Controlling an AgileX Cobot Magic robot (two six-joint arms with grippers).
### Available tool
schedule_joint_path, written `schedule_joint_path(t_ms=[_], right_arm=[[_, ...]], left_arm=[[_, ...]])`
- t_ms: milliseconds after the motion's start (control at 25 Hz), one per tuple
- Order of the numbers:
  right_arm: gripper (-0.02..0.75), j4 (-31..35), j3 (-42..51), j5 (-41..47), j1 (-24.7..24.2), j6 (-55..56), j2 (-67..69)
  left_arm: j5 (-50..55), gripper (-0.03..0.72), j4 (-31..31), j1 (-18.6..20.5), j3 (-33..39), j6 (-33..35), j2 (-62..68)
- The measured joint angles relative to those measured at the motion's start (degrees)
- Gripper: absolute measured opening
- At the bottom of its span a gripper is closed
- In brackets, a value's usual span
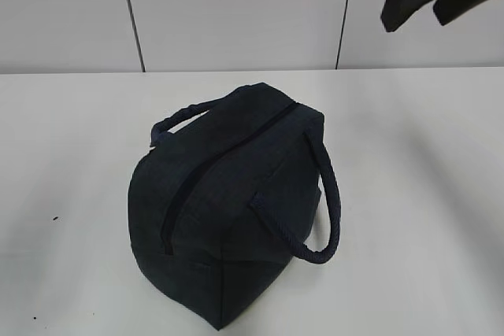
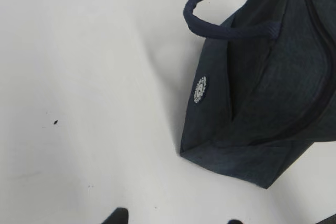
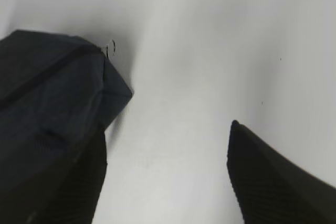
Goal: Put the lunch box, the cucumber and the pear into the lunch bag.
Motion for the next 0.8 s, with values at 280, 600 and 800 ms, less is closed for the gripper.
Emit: schedule_joint_path(t_ms=[280,600,800], right_arm=[[0.550,-2.0,22.6,0.5,0.0,0.0,-22.4],[0.549,-2.4,41.9,0.9,0.0,0.0,-47.1],[0.549,-3.3,49.6,1.2,0.0,-0.4,-62.1]], left_arm=[[12.2,0.347,9.1,0.0,-0.1,-10.1,-13.2],[21.1,0.345,13.4,0.0,-1.0,-12.8,-25.2],[21.4,0.344,19.2,0.0,-1.0,-12.8,-29.7]])
